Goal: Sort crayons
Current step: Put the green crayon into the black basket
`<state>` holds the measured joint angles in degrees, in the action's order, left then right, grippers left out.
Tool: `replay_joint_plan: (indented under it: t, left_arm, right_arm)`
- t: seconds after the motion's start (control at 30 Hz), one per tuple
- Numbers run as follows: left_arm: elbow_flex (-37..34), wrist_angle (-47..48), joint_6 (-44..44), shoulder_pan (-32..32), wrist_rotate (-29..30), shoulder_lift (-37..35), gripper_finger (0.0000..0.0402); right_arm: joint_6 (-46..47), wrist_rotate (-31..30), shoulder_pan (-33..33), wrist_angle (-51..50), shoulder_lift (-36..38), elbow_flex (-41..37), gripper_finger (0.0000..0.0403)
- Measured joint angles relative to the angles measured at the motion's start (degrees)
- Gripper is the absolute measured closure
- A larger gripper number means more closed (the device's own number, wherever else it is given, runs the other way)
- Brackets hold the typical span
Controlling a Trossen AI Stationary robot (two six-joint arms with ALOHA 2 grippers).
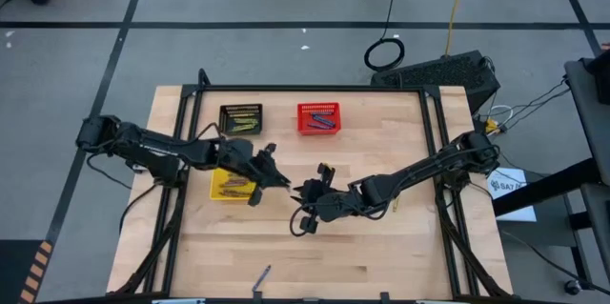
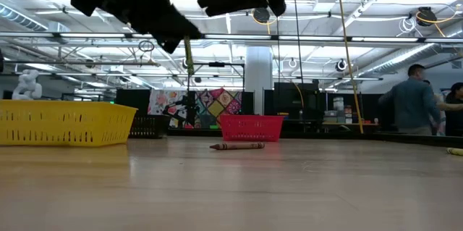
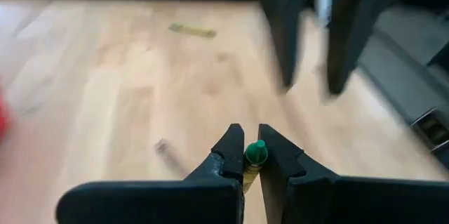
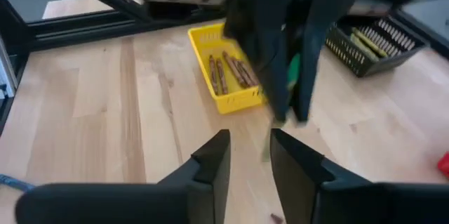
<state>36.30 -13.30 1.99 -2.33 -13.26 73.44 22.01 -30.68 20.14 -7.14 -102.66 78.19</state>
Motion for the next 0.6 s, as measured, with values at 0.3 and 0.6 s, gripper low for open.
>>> replay_joint_plan:
  t: [0.3, 0.6]
  left_arm:
    - [0.01, 17.24, -6.43, 9.26, 0.2, -6.74, 0.0388]
    - [2.06, 29.74, -15.92, 20.27, 8.55, -11.74, 0.0388]
  right_arm:
    - [2.95, 0.48, 0.15, -1.5, 0.0, 0.03, 0.0308]
    - [2.85, 0.63, 0.17, -1.7, -0.04, 0.0, 0.0308]
